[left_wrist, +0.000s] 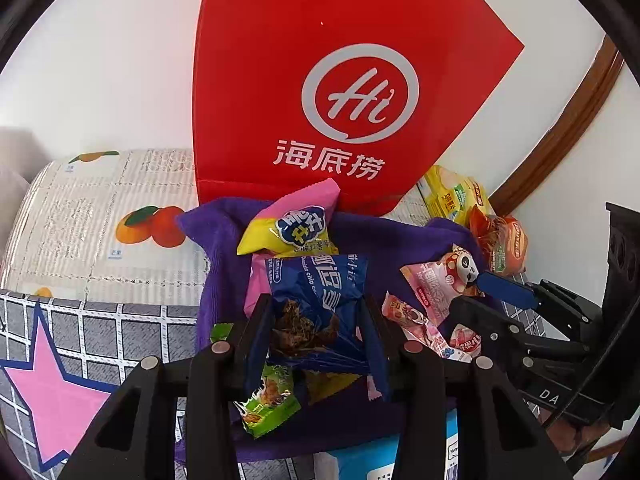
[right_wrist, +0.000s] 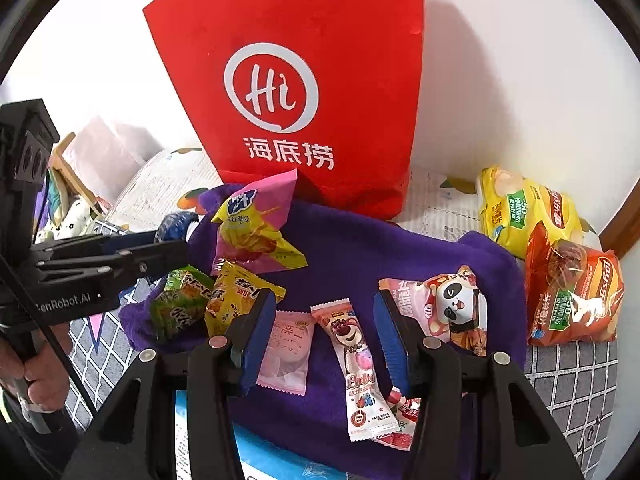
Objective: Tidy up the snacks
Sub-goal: 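Open the left tool to release the blue snack bag on the towel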
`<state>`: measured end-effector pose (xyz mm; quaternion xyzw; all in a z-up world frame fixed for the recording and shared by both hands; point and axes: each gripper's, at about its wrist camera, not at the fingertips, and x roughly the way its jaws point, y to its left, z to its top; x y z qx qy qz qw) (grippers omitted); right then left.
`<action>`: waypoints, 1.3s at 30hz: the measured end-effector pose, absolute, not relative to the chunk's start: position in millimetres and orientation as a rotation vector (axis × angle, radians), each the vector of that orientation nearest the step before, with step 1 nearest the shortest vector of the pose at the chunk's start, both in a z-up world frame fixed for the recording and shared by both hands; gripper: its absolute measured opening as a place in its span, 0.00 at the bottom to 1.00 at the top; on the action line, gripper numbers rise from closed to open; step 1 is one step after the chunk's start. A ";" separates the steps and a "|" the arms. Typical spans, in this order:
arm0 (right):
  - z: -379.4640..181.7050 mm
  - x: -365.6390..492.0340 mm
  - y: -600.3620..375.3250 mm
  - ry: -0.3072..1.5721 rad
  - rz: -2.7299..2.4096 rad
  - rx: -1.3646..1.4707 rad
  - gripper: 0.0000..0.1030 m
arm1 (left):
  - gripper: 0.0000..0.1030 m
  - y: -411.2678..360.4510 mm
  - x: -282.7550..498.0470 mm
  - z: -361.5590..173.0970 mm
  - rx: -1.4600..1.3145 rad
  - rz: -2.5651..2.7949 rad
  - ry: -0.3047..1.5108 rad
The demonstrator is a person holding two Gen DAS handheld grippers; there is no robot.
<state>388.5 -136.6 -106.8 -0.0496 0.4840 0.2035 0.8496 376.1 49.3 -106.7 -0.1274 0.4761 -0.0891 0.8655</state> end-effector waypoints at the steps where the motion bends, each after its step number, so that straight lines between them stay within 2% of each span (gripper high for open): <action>1: -106.6 388.4 -137.0 1.019 0.427 -0.103 0.49 | 0.40 48.8 376.5 -107.9 -0.264 -0.184 1.001; 26: -97.4 385.8 -142.7 0.999 0.421 -0.092 0.49 | 0.41 29.4 383.4 -130.7 -0.214 -0.199 1.096; 28: -97.0 385.2 -142.0 0.997 0.424 -0.094 0.49 | 0.43 27.2 383.6 -130.9 -0.210 -0.205 1.101; 30: -96.5 384.4 -141.3 0.997 0.425 -0.096 0.49 | 0.52 25.1 383.3 -129.6 -0.210 -0.224 1.096; 35: -94.6 383.5 -141.4 0.996 0.430 -0.091 0.49 | 0.63 19.0 378.9 -120.0 -0.178 -0.231 1.064; 39: -90.8 383.0 -143.6 0.988 0.426 -0.075 0.49 | 0.65 20.6 376.7 -112.6 -0.178 -0.228 1.045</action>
